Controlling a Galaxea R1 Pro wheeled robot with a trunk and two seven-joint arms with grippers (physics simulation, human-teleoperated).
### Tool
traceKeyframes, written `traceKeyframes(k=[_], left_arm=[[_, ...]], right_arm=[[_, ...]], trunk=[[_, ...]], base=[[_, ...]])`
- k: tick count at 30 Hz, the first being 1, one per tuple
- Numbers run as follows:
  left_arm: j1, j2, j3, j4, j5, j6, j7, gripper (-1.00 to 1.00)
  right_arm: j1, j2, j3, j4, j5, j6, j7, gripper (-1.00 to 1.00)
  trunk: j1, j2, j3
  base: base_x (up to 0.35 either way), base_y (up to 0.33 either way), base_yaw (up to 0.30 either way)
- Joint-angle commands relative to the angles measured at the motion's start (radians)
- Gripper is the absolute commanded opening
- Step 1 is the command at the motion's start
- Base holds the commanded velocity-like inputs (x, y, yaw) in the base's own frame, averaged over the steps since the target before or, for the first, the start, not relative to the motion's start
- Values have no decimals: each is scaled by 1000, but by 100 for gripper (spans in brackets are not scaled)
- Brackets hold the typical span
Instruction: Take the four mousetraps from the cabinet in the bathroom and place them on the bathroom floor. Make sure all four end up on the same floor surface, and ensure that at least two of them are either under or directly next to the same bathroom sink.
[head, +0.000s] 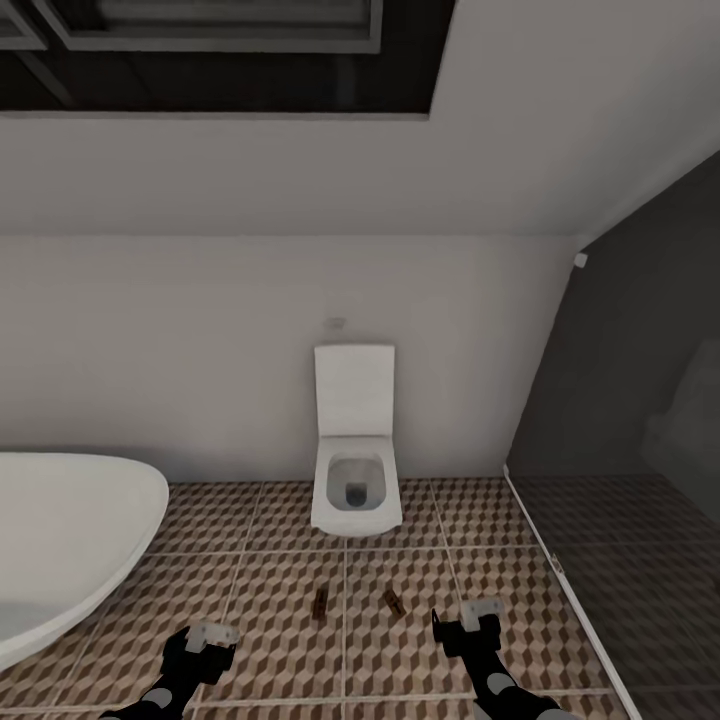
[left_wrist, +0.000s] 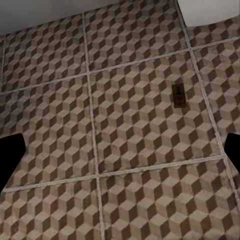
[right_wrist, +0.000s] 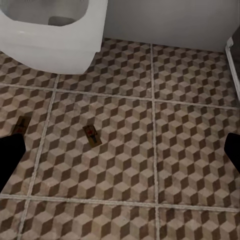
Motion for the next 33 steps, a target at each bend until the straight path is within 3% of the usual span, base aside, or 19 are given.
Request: traceKeyframes(k=[1, 33], left_arm=[[-1, -1, -6, 2, -1, -4, 4, 100], [-1, -1, -6, 2, -1, -3, 4, 100]], right_arm=[[-1, 0, 9, 1, -8, -3, -3, 100], [-1, 2, 9, 1, -8, -3, -3, 100]], trunk=[[1, -2, 0], [1, -2, 52]], base=[[0, 0, 0], [0, 0, 0]])
